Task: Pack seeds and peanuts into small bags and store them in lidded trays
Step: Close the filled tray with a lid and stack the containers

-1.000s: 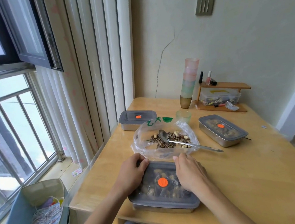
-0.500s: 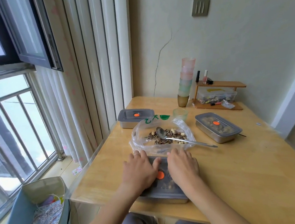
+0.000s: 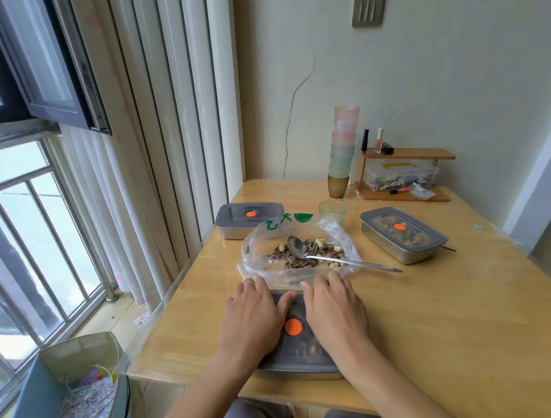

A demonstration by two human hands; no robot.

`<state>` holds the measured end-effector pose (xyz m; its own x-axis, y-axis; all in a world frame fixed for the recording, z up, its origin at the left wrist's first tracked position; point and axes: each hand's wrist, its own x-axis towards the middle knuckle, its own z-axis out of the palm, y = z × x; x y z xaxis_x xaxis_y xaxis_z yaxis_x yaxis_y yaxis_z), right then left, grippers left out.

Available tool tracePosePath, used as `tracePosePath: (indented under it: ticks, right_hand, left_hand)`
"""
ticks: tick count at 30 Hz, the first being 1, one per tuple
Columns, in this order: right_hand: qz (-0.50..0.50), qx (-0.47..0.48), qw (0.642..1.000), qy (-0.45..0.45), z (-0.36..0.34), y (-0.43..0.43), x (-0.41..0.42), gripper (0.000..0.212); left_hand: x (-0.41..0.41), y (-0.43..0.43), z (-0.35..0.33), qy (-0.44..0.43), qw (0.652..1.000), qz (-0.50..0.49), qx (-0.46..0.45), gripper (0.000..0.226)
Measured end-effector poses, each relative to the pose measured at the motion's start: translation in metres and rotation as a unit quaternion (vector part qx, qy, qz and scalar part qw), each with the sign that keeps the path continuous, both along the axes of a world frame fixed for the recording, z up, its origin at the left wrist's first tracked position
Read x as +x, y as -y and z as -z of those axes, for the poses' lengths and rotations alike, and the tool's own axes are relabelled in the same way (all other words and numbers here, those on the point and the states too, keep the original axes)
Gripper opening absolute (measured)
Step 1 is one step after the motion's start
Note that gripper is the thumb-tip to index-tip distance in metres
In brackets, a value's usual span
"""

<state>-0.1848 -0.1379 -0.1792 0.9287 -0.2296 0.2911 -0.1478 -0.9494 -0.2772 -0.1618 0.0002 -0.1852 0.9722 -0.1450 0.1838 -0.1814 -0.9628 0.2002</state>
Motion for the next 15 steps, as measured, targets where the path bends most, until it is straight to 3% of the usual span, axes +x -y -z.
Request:
tracePosePath:
  ticks: [4, 7, 12, 15]
  right_hand:
    - [-0.032, -0.063, 0.997, -0.026, -0.005, -0.004, -0.004, 0.026]
    - [-0.027, -0.063, 0.996, -0.051, -0.001, -0.016, -0.015, 0.044]
    - [0.014, -0.062, 0.998, 0.025, 0.013, -0.025, -0.024, 0.045]
    - [0.008, -0.075, 0.997, 0.017, 0.009, -0.027, -0.023, 0.048]
  left_hand:
    - [-0.002, 0.003, -0.001, -0.004, 1.0, -0.005, -0.001, 0.062]
    - [-0.003, 0.003, 0.0, 0.005, 1.0, -0.003, 0.005, 0.056]
    - [-0.004, 0.005, 0.001, 0.012, 1.0, -0.003, -0.008, 0.042]
    - [-0.002, 0.005, 0.001, 0.008, 1.0, -0.005, -0.015, 0.041]
